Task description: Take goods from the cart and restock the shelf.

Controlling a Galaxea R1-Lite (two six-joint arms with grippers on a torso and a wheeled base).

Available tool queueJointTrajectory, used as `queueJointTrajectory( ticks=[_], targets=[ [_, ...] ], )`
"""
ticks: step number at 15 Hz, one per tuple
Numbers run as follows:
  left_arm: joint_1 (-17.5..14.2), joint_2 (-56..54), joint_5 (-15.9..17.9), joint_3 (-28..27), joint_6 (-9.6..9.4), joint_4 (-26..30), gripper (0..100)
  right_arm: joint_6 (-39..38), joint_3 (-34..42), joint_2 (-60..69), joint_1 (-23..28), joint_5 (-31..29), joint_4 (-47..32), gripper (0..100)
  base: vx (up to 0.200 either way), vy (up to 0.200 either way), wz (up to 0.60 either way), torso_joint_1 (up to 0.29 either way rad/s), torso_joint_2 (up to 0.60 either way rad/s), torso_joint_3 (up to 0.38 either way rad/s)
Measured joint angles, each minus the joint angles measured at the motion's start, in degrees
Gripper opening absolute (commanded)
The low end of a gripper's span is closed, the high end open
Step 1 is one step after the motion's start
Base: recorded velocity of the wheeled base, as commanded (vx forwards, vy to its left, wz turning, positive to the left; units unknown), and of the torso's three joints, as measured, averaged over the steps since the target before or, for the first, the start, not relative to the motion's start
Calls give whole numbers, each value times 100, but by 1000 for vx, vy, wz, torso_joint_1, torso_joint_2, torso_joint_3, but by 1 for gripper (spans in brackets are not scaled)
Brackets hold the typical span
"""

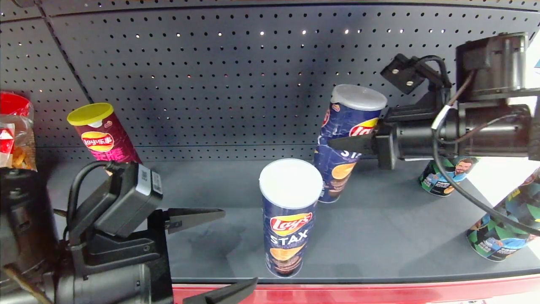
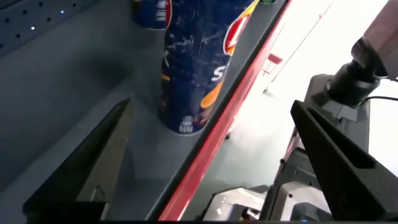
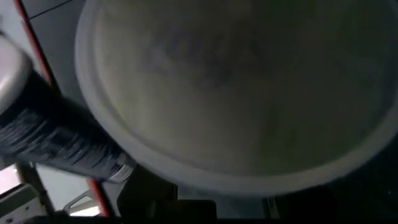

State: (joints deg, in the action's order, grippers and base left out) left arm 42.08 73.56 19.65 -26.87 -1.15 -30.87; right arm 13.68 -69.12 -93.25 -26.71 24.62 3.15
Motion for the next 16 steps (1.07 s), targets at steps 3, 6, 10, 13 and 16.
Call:
queueJointTrajectory(
  ticks=[3, 6, 10, 13, 16],
  targets=[
    [-7, -267, -296, 68, 271, -13, 100, 6, -367, -597, -104, -108, 187, 0, 0, 0, 0, 0, 0, 0],
    [-13, -405, -329, 90, 339, -2, 100, 9, -613, -931, -189, -163, 194, 0, 0, 0, 0, 0, 0, 0],
    [-149, -466, -340, 105, 333, -2, 100, 9, -728, -1128, -313, -169, 196, 0, 0, 0, 0, 0, 0, 0],
    [-165, -484, -338, 105, 335, -4, 100, 20, -692, -1158, -385, -255, 194, 100, 0, 0, 0, 0, 0, 0],
    [-165, -490, -334, 110, 333, -4, 100, 20, -662, -1161, -402, -265, 197, 100, 0, 0, 0, 0, 0, 0]
  ],
)
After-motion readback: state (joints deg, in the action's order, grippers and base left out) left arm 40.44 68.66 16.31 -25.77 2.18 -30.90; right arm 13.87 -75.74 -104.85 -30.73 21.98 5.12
